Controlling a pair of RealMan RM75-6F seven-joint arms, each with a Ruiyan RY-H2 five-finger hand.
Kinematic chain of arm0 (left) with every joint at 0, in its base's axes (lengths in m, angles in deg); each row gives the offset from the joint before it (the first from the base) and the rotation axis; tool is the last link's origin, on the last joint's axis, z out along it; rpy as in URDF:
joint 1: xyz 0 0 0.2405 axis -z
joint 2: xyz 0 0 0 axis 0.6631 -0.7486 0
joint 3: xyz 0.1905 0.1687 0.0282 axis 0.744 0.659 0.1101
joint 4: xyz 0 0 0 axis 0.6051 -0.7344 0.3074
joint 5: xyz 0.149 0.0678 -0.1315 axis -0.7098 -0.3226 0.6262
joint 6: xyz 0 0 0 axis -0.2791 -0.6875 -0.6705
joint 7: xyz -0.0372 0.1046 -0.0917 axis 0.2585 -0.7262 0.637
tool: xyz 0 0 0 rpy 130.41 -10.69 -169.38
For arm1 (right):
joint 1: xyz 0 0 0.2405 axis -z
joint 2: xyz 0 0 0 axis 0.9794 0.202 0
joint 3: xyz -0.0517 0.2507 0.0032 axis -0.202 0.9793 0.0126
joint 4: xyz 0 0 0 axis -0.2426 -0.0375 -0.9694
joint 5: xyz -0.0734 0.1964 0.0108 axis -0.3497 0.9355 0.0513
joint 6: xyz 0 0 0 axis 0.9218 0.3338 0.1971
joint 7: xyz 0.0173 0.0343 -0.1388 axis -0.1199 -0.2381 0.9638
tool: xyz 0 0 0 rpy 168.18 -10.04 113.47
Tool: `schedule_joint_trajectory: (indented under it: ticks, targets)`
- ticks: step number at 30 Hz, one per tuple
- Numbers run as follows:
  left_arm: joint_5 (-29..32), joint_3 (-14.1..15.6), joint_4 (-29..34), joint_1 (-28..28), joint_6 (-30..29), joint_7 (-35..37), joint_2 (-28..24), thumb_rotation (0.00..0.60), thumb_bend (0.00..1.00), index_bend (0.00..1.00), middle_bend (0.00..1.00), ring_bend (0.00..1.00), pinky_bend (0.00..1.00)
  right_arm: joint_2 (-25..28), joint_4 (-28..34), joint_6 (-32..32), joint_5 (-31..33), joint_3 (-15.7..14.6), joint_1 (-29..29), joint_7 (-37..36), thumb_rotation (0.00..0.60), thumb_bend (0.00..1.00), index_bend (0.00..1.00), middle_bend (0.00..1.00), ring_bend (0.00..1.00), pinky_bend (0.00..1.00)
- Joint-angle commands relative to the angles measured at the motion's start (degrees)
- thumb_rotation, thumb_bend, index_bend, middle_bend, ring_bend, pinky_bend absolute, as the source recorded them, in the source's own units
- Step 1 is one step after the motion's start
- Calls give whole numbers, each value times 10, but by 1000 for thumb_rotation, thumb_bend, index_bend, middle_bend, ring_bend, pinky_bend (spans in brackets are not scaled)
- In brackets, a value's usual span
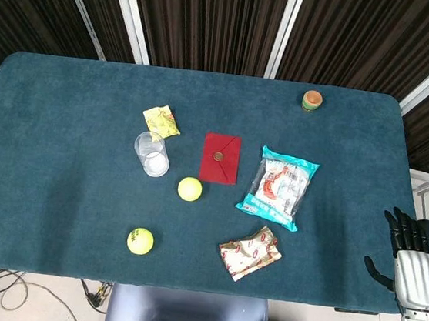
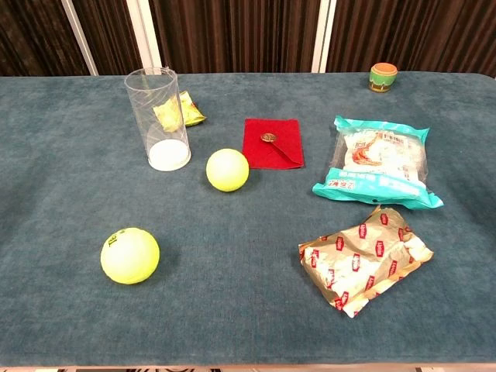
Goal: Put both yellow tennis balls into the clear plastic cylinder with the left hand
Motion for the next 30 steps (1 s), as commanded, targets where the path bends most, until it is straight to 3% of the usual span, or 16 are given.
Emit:
schedule_joint_trajectory:
  ticks: [1,19,25,30]
  targets:
    - [0,0,0,0,1,0,0,600,88,167,39,0,133,0,0,-2,0,0,-1,0,600,335,0,0,50,87]
    - [-31,10,2,-1,-9,28,-5,600,88,150,39,0,139,5,7,7,2,2,5,-2,600,336,0,0,49,87]
    - [-84,30,22,23,22,43,-21,600,76,142,38,0,142,6,10,11,4,3,7,-2,600,336,0,0,50,87]
    - [-150,37,86,70,65,13,-50,600,70,142,38,0,155,5,10,9,5,3,6,1,600,336,0,0,49,87]
